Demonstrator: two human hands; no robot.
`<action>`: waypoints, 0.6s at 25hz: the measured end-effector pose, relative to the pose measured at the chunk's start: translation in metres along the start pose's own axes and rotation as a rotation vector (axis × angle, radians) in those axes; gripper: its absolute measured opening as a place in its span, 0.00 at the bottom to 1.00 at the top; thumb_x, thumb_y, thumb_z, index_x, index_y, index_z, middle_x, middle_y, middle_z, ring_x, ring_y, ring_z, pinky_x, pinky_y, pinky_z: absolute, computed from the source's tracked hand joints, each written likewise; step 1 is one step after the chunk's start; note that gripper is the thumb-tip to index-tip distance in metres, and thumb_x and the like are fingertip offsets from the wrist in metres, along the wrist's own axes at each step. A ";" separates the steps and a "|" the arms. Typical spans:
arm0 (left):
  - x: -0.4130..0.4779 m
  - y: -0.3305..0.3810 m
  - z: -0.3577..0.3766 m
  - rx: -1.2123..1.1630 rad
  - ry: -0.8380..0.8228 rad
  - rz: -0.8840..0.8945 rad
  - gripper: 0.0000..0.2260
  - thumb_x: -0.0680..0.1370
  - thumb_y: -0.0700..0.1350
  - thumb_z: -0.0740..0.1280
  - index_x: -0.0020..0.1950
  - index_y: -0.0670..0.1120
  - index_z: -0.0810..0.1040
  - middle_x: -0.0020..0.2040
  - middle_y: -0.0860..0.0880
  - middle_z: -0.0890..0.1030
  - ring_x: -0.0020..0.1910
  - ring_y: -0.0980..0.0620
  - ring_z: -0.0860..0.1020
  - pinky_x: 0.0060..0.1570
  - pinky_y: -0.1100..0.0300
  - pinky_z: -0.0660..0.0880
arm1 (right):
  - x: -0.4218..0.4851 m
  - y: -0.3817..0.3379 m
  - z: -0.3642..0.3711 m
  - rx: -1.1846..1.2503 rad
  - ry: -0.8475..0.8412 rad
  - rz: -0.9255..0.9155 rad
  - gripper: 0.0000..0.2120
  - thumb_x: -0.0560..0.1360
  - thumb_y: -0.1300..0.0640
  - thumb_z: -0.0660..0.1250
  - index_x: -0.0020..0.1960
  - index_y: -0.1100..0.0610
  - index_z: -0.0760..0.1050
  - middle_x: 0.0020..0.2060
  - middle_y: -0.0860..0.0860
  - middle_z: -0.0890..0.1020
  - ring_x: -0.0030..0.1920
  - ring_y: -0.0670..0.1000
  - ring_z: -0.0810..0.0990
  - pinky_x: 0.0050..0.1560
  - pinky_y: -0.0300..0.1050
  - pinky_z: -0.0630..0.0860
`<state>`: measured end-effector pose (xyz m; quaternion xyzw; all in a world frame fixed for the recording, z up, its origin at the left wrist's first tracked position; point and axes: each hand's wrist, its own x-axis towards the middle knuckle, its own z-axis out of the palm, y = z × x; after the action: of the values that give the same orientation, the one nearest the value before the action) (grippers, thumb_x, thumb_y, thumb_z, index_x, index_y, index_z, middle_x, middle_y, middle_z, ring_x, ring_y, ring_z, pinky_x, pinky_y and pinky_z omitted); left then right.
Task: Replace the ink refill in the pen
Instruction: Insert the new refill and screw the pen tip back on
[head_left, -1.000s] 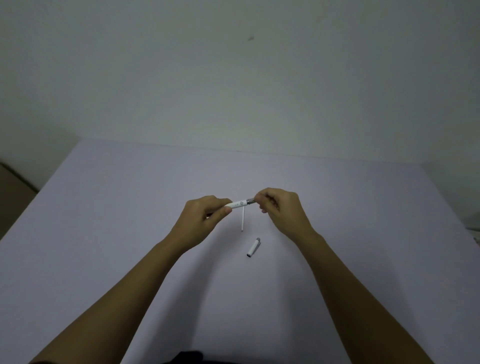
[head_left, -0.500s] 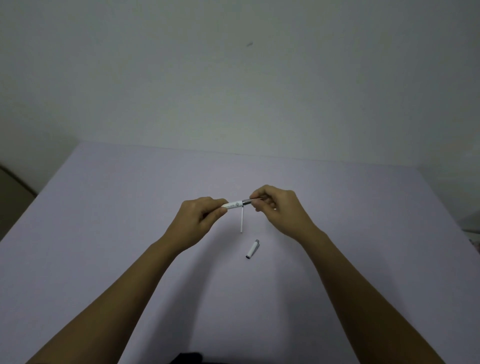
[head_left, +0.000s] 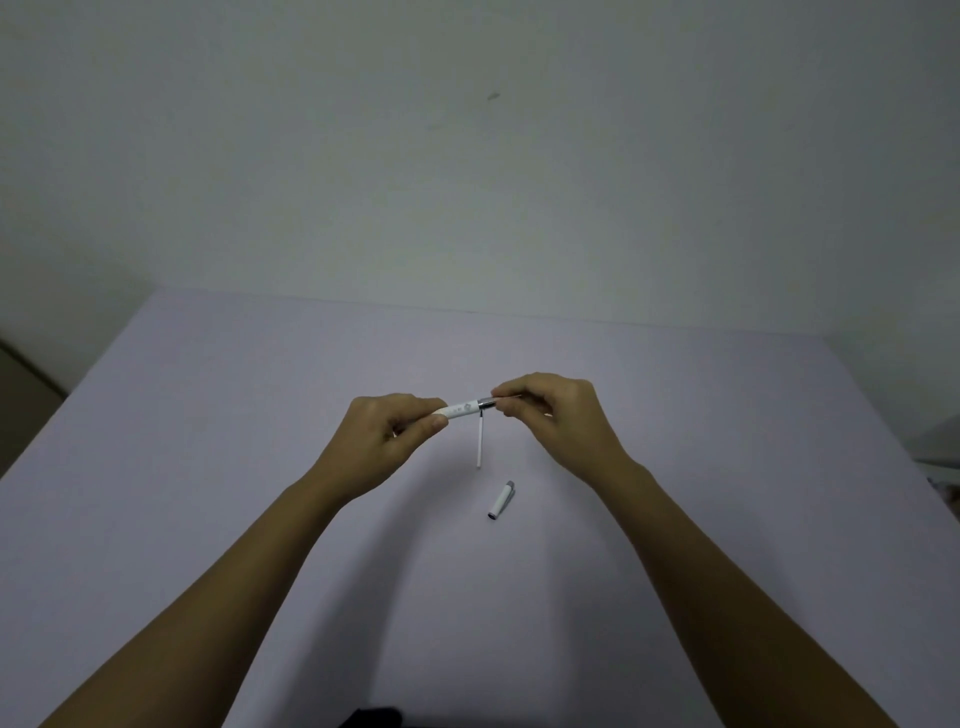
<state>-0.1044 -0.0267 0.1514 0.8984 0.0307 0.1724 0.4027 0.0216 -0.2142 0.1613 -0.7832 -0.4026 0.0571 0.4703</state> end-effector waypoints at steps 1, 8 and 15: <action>0.000 0.000 -0.001 0.028 0.011 0.025 0.05 0.77 0.43 0.66 0.48 0.48 0.82 0.28 0.50 0.73 0.31 0.52 0.70 0.31 0.68 0.64 | 0.000 -0.002 0.000 -0.023 0.000 -0.001 0.06 0.73 0.61 0.69 0.48 0.57 0.82 0.37 0.46 0.82 0.38 0.39 0.80 0.41 0.28 0.73; -0.001 0.005 0.000 0.094 0.037 0.110 0.09 0.76 0.46 0.63 0.48 0.45 0.81 0.29 0.45 0.76 0.32 0.50 0.71 0.32 0.64 0.66 | 0.006 -0.008 0.002 -0.247 -0.115 0.048 0.16 0.79 0.52 0.60 0.38 0.57 0.79 0.31 0.50 0.76 0.33 0.48 0.73 0.38 0.43 0.69; 0.001 0.006 -0.003 0.080 0.050 0.097 0.07 0.77 0.45 0.64 0.48 0.47 0.81 0.28 0.46 0.75 0.32 0.50 0.70 0.32 0.65 0.65 | 0.004 -0.011 -0.005 -0.134 -0.104 -0.047 0.04 0.76 0.58 0.64 0.48 0.55 0.78 0.39 0.45 0.81 0.40 0.38 0.78 0.45 0.28 0.73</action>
<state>-0.1047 -0.0284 0.1583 0.9096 0.0041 0.2128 0.3569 0.0200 -0.2127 0.1741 -0.7992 -0.4479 0.0596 0.3965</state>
